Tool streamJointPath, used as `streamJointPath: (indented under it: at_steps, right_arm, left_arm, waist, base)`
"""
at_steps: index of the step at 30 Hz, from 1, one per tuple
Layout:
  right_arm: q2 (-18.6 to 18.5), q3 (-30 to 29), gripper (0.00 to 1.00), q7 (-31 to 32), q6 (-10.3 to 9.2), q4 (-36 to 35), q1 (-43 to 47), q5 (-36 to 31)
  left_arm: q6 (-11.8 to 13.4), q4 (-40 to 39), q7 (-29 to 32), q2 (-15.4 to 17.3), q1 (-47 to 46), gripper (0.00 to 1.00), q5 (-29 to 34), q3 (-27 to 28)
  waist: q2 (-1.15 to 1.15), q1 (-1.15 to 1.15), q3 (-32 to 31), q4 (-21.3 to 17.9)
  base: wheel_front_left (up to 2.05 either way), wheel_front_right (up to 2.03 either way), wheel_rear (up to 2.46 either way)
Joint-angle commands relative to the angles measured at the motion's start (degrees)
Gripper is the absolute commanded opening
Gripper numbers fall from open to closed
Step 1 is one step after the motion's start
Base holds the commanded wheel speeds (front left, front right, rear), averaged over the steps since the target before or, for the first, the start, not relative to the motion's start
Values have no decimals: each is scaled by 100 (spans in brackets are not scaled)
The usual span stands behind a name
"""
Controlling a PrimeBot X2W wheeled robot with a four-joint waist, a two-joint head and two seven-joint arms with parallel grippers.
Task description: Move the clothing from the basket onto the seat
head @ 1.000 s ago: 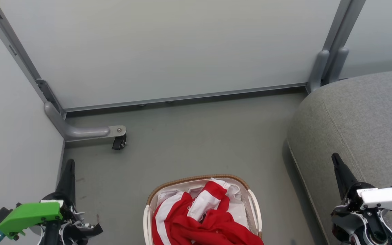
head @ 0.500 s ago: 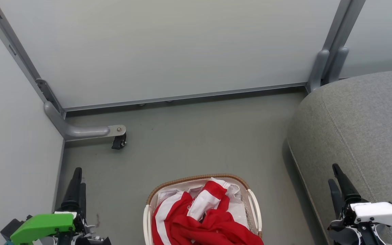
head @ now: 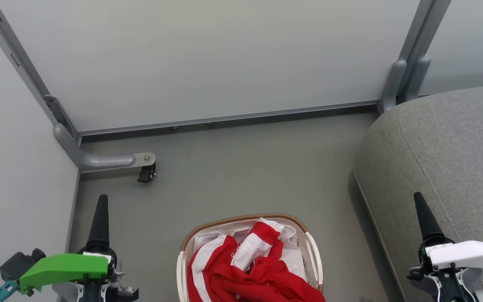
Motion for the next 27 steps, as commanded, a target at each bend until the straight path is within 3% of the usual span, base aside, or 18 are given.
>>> streamJointPath:
  at_steps: [1,13,27]
  right_arm:
    - [-54,12,100,-66,0,-165,-110,-315]
    - [-67,194,100,-328,1,-445,-37,-1883]
    - [-77,323,100,-595,1,-427,42,-3129]
  left_arm:
    - [-11,-151,-64,30,-146,100,260,-38]
    - [91,-355,-326,40,-126,100,1737,-341]
    - [160,-269,-590,49,37,100,3029,-533]
  waist:
    - [0,0,5,2]
    - [0,0,40,24]
    - [0,0,42,45]
  base:
    - [0,0,0]
    - [0,0,0]
    - [0,0,0]
